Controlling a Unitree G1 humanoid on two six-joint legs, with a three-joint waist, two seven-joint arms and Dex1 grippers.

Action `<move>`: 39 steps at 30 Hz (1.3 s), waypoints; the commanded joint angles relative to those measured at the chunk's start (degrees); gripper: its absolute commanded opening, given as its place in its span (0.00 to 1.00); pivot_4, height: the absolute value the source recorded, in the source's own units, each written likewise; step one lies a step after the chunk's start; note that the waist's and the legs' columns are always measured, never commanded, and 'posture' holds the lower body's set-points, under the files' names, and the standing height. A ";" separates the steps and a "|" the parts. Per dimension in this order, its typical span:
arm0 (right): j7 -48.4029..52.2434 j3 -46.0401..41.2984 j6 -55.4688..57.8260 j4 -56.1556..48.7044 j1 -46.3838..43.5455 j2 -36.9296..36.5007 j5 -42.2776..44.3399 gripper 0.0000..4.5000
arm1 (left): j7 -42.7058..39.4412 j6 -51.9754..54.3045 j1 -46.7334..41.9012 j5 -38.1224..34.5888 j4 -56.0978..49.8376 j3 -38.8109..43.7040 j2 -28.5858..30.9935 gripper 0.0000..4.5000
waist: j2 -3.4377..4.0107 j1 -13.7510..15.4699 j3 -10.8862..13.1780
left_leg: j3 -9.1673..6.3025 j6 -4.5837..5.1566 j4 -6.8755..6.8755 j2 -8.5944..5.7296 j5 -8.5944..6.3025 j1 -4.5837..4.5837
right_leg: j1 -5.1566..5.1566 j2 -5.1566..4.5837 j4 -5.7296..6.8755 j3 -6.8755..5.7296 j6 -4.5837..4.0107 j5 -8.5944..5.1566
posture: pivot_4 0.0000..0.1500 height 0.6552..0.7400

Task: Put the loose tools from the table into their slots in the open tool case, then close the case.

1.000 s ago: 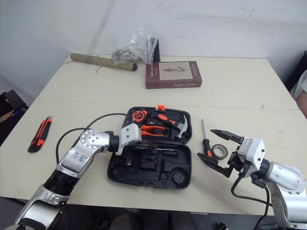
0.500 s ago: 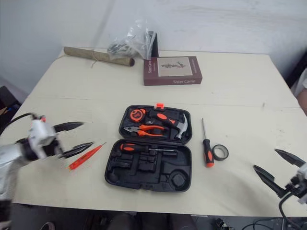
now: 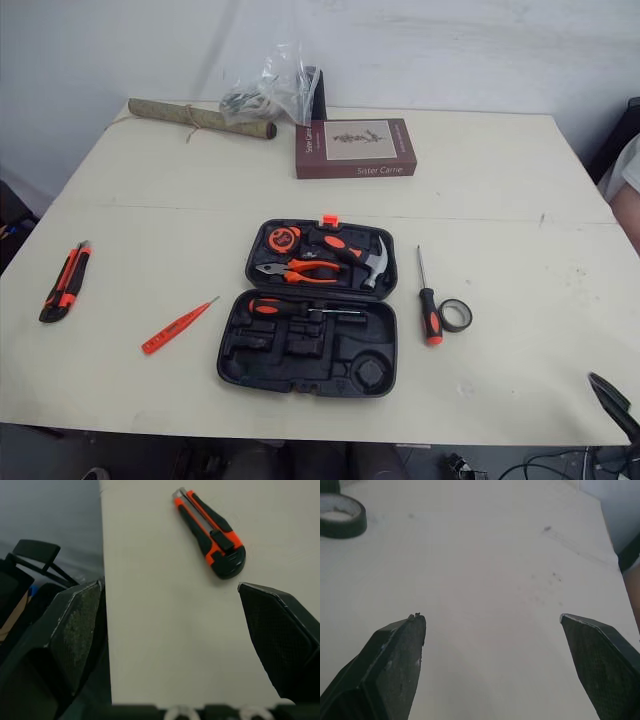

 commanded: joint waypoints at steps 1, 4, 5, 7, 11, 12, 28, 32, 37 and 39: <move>-1.23 2.77 3.47 -6.89 -3.33 -1.12 2.25 1.00 | -0.14 1.74 -2.97 -2.44 -7.24 -3.45 -1.14 0.99 | 0.03 0.25 0.02 | -0.01 -0.01 0.00 0.00 0.00 -0.02 | -0.02 0.00 0.00 -0.02 0.00 0.00 | 1.00 1.00; -4.00 5.40 10.55 -14.39 -5.91 -2.34 3.60 1.00 | 0.08 6.07 -5.59 -4.72 -15.89 -7.20 -2.80 0.99 | 0.07 0.76 0.04 | -0.05 -0.01 0.01 0.00 0.01 -0.15 | -0.13 0.00 0.01 -0.07 0.01 0.01 | 1.00 1.00; -4.85 5.91 12.71 -16.34 -6.35 -2.64 3.91 1.00 | 0.17 7.28 -5.99 -5.24 -18.08 -7.96 -3.22 0.99 | 0.08 0.79 0.04 | -0.06 -0.02 0.01 0.00 0.01 -0.18 | -0.16 0.00 0.01 -0.07 0.02 0.01 | 1.00 1.00; -8.60 8.08 22.42 -22.85 -7.24 -5.25 5.04 1.00 | 0.29 10.68 -7.20 -7.06 -24.51 -10.85 -4.19 0.99 | 0.08 0.63 0.05 | -0.07 -0.05 0.00 0.00 0.03 -0.22 | -0.21 0.02 0.00 -0.08 0.02 0.01 | 1.00 1.00; -18.53 10.30 45.68 -33.90 -9.94 -10.66 12.99 1.00 | -1.09 18.36 -8.57 -11.52 -35.47 -16.23 -5.14 0.99 | 0.08 0.31 0.04 | -0.03 -0.07 0.01 0.01 0.05 -0.48 | -0.44 0.02 -0.01 -0.01 0.03 0.01 | 1.00 1.00; -19.50 10.47 49.68 -36.23 -10.39 -11.42 15.82 1.00 | -1.83 19.57 -8.82 -12.03 -37.33 -17.60 -4.94 0.99 | 0.08 0.18 0.04 | -0.01 -0.08 0.04 0.01 0.06 -0.66 | -0.64 0.03 0.03 0.02 0.03 0.01 | 1.00 1.00; -46.02 23.27 87.62 -50.46 -23.46 -21.03 47.92 1.00 | -2.25 30.64 -17.79 -16.79 -56.19 -33.02 -7.57 0.99 | 0.06 0.10 0.03 | -0.09 -0.18 0.20 0.06 0.25 -1.54 | -1.58 0.18 0.17 0.04 0.06 0.03 | 1.00 1.00; -48.53 22.65 89.53 -50.37 -22.03 -22.12 46.32 1.00 | -2.25 31.14 -17.54 -16.92 -57.08 -33.08 -7.86 0.99 | 0.06 0.12 0.03 | -0.15 -0.15 0.47 0.06 0.26 -2.11 | -2.09 0.18 0.37 0.01 0.06 0.03 | 1.00 1.00; -48.28 21.78 91.69 -49.29 -21.06 -23.48 47.05 1.00 | -2.31 31.94 -18.00 -17.20 -57.67 -33.37 -8.02 0.99 | 0.06 0.08 0.03 | -0.20 -0.13 0.86 0.06 0.25 -2.16 | -2.05 0.17 0.66 0.01 0.07 0.03 | 1.00 1.00; -49.07 21.76 92.36 -48.60 -20.96 -22.99 48.92 1.00 | -2.29 32.21 -18.41 -17.19 -57.83 -33.66 -8.02 0.99 | 0.06 0.13 0.03 | -0.23 -0.12 0.94 0.06 0.27 -2.08 | -1.98 0.17 0.75 0.00 0.07 0.03 | 1.00 1.00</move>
